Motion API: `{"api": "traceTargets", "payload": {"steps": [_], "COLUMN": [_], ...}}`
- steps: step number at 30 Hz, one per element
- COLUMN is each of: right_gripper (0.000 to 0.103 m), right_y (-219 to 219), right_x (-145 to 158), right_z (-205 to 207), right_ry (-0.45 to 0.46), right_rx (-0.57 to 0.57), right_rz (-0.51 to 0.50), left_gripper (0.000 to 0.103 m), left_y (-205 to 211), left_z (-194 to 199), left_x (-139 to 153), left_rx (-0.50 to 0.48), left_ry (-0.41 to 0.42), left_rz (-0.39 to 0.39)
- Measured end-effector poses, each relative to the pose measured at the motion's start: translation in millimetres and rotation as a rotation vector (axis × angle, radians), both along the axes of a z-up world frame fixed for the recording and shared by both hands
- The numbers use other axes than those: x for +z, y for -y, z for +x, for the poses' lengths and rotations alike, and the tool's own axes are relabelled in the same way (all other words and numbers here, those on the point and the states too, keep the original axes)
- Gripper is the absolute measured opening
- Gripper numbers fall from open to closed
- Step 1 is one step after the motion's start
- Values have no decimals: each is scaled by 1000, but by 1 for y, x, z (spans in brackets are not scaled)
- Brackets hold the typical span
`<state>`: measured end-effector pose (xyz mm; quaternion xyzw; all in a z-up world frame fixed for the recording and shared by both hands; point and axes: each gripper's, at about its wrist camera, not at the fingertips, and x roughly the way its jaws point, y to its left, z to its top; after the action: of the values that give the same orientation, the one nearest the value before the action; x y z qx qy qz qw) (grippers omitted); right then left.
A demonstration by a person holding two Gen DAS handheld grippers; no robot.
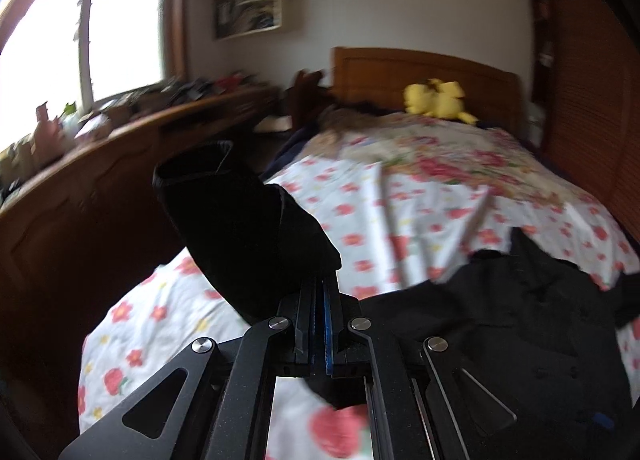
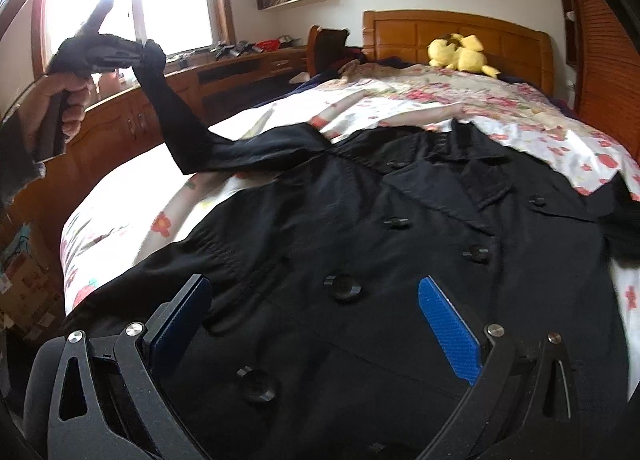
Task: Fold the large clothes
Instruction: 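Lift the sleeve with the left gripper, lay it across the coat body, open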
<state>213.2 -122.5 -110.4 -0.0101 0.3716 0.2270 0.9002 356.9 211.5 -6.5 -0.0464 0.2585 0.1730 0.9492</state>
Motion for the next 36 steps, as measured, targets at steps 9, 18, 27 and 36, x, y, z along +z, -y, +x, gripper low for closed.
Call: {"api": "traceTargets", "payload": {"steps": [9, 18, 27, 36], "right_gripper": [103, 103, 103, 103], "right_y": [62, 104, 117, 113], "right_x": [20, 28, 29, 27], "right_z": [-6, -19, -29, -26], "right_ry": [51, 68, 76, 66], "right_rx": [-117, -198, -226, -220], "right_rz": [0, -17, -34, -37], "left_gripper": [3, 3, 3, 3], "left_y": [107, 150, 157, 182], "left_z": [-3, -20, -62, -73], "left_x": [10, -4, -25, -65], "left_rx": [-222, -361, -413, -408], "left_ry": [14, -20, -86, -163], "left_rz": [68, 89, 74, 63]}}
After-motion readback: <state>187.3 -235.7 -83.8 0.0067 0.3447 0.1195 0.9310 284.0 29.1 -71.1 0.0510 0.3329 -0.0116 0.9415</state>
